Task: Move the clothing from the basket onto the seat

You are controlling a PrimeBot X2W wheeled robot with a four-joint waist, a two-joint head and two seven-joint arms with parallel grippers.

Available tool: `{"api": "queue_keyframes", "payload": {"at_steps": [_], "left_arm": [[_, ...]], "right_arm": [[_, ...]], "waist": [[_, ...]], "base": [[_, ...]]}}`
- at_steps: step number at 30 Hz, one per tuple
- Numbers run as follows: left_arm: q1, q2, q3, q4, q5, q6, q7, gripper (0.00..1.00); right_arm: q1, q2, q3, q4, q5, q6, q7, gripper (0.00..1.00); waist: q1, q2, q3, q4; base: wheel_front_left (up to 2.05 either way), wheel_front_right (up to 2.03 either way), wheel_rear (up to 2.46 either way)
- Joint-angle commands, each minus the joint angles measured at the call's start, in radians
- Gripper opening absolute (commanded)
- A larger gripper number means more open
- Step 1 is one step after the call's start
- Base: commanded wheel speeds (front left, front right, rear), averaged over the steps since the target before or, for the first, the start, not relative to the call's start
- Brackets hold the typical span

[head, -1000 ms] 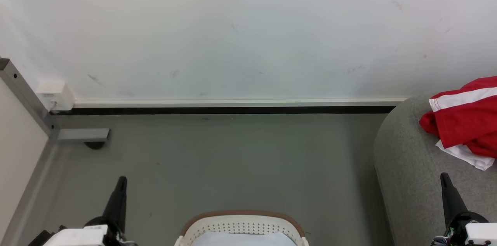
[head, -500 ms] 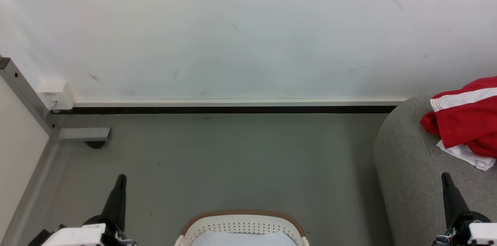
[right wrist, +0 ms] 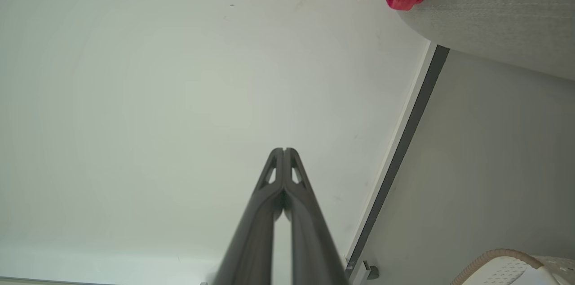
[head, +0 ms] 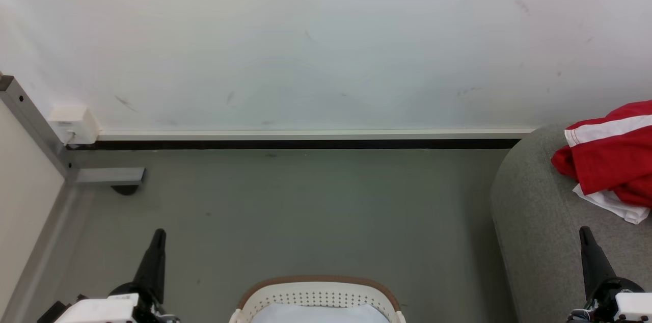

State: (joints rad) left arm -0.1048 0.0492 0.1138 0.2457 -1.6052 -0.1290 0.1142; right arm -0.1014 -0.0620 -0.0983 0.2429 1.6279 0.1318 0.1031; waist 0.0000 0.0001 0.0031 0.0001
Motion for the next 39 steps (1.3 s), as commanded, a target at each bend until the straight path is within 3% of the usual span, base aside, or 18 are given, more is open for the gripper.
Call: {"api": "queue_keyframes", "payload": {"at_steps": [1,39], "left_arm": [[-0.009,0.002,0.002,0.0,-0.014,-0.004,0.004,0.0],[-0.009,0.002,0.002,0.0,-0.014,-0.004,0.003,0.0]], "right_arm": [[-0.011,0.0,-0.003,0.002,-0.004,-0.002,0.0,0.0],[-0.012,0.006,-0.01,0.003,-0.009,-0.002,0.008,0.0]], "waist": [[0.0,-0.0001,0.0,0.0],[0.0,-0.0001,0.0,0.0]], "base": [[0.0,0.0,0.0],[0.0,0.0,0.0]]}}
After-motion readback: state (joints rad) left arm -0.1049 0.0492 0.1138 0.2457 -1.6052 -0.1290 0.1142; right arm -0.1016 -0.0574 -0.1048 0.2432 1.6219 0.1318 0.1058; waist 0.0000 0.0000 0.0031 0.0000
